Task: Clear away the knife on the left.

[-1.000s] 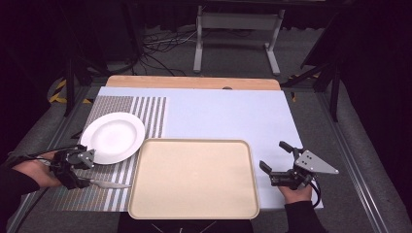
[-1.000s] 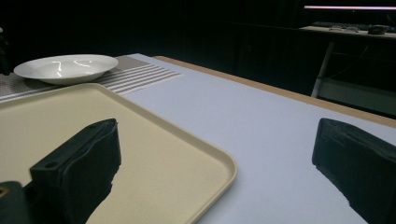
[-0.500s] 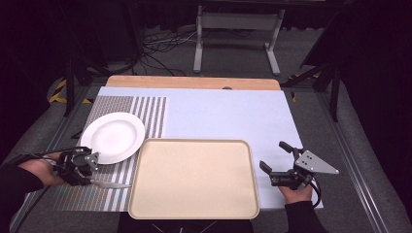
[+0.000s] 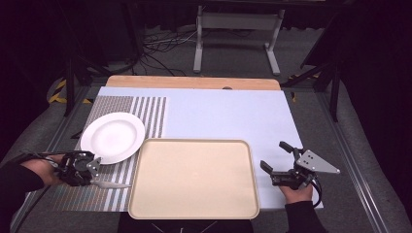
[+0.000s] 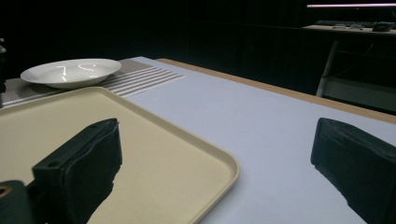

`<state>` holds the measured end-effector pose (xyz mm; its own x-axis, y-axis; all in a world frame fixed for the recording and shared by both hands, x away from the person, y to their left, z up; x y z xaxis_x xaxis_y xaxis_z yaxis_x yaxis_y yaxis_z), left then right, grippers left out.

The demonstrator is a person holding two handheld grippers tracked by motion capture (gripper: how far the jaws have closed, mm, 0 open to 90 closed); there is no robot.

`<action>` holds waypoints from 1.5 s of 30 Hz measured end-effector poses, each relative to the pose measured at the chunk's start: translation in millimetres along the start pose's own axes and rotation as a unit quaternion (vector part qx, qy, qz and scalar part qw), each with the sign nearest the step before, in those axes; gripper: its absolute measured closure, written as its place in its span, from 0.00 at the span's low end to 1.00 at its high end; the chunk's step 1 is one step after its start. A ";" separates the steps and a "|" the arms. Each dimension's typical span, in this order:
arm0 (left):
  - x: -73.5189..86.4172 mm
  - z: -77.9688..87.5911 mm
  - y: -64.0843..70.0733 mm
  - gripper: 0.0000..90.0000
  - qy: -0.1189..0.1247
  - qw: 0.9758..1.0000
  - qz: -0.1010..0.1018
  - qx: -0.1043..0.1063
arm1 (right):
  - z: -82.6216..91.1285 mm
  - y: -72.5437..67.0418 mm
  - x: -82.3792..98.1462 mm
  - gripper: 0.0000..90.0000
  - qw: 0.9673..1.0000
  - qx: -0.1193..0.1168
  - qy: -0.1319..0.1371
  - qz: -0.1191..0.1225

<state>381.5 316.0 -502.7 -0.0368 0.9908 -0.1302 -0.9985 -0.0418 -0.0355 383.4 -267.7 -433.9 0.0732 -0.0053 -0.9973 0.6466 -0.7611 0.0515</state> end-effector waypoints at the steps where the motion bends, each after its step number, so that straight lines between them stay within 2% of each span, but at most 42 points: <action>1: -0.3 -0.4 -0.3 0.85 0.003 1.000 -0.003 0.001 | 0.0 -0.2 0.1 0.03 1.000 -0.001 -0.001 0.000; 2: -0.7 -1.8 0.7 0.85 0.014 1.000 -0.001 0.009 | 0.0 -0.2 0.0 0.03 1.000 0.001 -0.001 0.001; 3: 0.0 -0.5 0.1 0.86 0.005 1.000 -0.005 0.000 | 0.0 -0.7 -0.1 0.03 1.000 0.000 -0.001 0.001; 5: -0.1 -1.0 1.4 0.88 0.007 1.000 0.000 0.003 | -0.1 -0.8 -0.2 0.03 1.000 0.000 0.000 0.002; 7: -0.4 -1.6 0.1 0.88 0.015 1.000 -0.007 0.009 | -0.3 -0.9 -0.2 0.03 1.000 0.000 0.000 0.002; 11: 0.7 -0.5 0.1 0.89 0.012 1.000 -0.005 0.008 | -0.3 -1.0 -0.1 0.03 1.000 -0.001 -0.002 0.004; 14: -0.4 -1.3 0.3 0.89 0.013 1.000 -0.011 0.013 | -0.2 -1.0 0.2 0.03 1.000 0.001 -0.003 0.002; 16: -1.3 -2.3 2.0 0.89 0.016 1.000 -0.007 0.008 | -0.1 -0.9 0.1 0.03 1.000 0.001 -0.002 0.002; 20: -1.2 3.4 0.7 0.89 0.007 1.000 -0.014 0.008 | -0.6 -0.7 0.5 0.03 1.000 0.001 -0.003 0.002; 23: -2.5 12.3 0.6 0.89 0.025 1.000 -0.008 0.002 | -0.6 -1.0 0.4 0.03 1.000 0.001 -0.003 0.002; 28: -5.7 28.6 -1.1 0.89 0.034 0.999 -0.006 -0.009 | -0.6 -1.2 -0.3 0.03 1.000 0.000 -0.001 0.002; 29: -7.0 32.2 -3.0 0.89 0.041 0.999 -0.009 -0.010 | -0.6 -1.3 -0.4 0.03 1.000 0.000 -0.001 0.001; 32: -8.9 39.9 -5.1 0.89 0.062 0.998 -0.002 -0.015 | -0.4 -0.9 -0.4 0.03 1.000 0.000 0.000 0.002; 33: -8.9 42.9 -5.6 0.89 0.060 0.998 -0.001 -0.017 | -0.2 -0.9 -0.5 0.03 1.000 0.000 0.000 0.001; 34: -10.0 46.2 -6.4 0.89 0.068 0.998 -0.001 -0.019 | -0.1 -0.7 -0.5 0.03 1.000 0.000 0.000 0.001; 37: -13.3 54.7 -6.3 0.89 0.090 0.996 0.012 -0.023 | 0.2 -0.3 -0.4 0.03 1.000 0.001 -0.001 0.000; 41: -16.2 62.2 -7.1 0.89 0.102 0.994 0.018 -0.029 | 0.3 -0.7 -0.7 0.03 1.000 0.001 0.000 -0.001; 45: -22.7 74.1 -8.0 0.89 0.132 0.990 0.043 -0.034 | 0.2 -0.6 -0.7 0.03 1.000 0.000 0.001 -0.002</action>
<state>387.3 303.3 -426.1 -0.1006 0.9154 -0.3898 -0.9869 -0.1415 -0.0776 382.9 -267.4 -433.2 0.0717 -0.0003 -0.9974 0.6464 -0.7616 0.0467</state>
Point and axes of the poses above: each handheld gripper's, and its own axes: z roughly backward along the jaws, x roughly out of its underside, y roughly to its right, the point moved 8 cm from there along -z, roughly forward along the jaws, and after that the axes turned 13 degrees about y, right-handed, at the moved point
